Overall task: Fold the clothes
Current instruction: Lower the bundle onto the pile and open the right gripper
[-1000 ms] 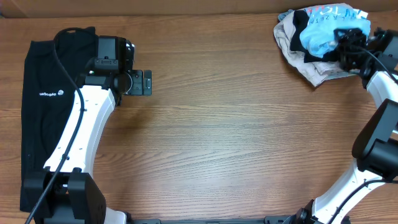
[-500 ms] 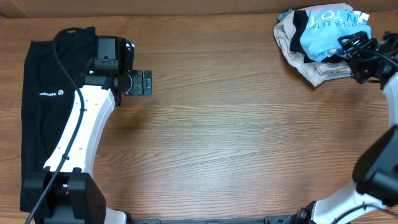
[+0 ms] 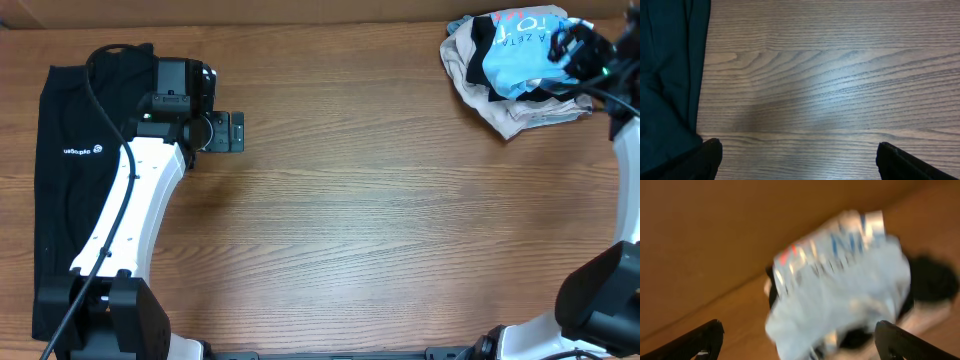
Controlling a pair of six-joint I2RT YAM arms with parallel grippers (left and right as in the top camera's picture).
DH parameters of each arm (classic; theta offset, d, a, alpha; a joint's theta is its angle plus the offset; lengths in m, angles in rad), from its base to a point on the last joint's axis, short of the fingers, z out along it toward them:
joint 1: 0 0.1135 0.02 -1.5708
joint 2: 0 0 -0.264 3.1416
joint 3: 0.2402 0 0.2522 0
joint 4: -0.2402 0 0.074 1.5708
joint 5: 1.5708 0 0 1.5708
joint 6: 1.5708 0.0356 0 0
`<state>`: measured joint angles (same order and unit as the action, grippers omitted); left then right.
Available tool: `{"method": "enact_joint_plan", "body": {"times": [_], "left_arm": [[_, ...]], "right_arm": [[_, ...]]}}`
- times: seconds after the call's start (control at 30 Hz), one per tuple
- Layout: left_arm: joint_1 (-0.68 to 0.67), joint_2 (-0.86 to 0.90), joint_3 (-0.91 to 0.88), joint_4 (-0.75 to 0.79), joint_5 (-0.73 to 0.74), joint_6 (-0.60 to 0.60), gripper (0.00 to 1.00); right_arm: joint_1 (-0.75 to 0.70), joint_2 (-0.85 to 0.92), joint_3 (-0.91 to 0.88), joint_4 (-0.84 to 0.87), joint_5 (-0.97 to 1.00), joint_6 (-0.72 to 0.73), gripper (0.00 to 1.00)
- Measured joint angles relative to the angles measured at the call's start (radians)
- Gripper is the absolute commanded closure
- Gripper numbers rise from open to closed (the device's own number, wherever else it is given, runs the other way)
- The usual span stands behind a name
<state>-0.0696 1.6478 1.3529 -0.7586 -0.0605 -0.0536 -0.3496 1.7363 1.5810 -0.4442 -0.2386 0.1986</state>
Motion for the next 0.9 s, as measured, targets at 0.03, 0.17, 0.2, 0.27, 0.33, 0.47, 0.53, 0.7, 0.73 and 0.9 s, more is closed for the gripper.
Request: {"method": "enact_joint_plan", "body": {"times": [0.03,0.17,0.2,0.27,0.33,0.47,0.53,0.7,0.73,0.9], "left_arm": [[0.000,0.000,0.000,0.002,0.000,0.000,0.00],[0.000,0.000,0.000,0.004,0.000,0.000,0.00],[0.000,0.000,0.000,0.005,0.000,0.000,0.00],[0.000,0.000,0.000,0.005,0.000,0.000,0.00],[0.000,0.000,0.000,0.005,0.000,0.000,0.00],[0.000,0.000,0.000,0.006,0.000,0.000,0.00],[0.000,0.000,0.000,0.006,0.000,0.000,0.00],[0.000,0.000,0.000,0.005,0.000,0.000,0.00],[0.000,0.000,0.000,0.005,0.000,0.000,0.00],[0.000,0.000,0.000,0.004,0.000,0.000,0.00]], "right_arm": [[0.027,0.000,0.010,0.041,0.054,-0.026,0.00],[0.108,0.002,0.019,0.195,0.236,-0.120,0.00],[0.120,0.008,0.020,0.230,0.269,-0.137,0.00],[0.126,0.036,0.030,0.303,0.320,-0.163,0.00],[0.123,0.071,0.040,0.340,0.350,-0.177,0.00],[0.101,0.220,0.044,0.353,0.392,-0.192,0.00],[0.096,0.298,0.044,0.326,0.400,-0.195,0.00],[0.095,0.461,0.045,0.259,0.402,-0.189,0.00],[0.095,0.467,0.051,0.251,0.401,-0.182,0.00],[0.096,0.463,0.102,0.156,0.380,-0.126,0.00]]}}
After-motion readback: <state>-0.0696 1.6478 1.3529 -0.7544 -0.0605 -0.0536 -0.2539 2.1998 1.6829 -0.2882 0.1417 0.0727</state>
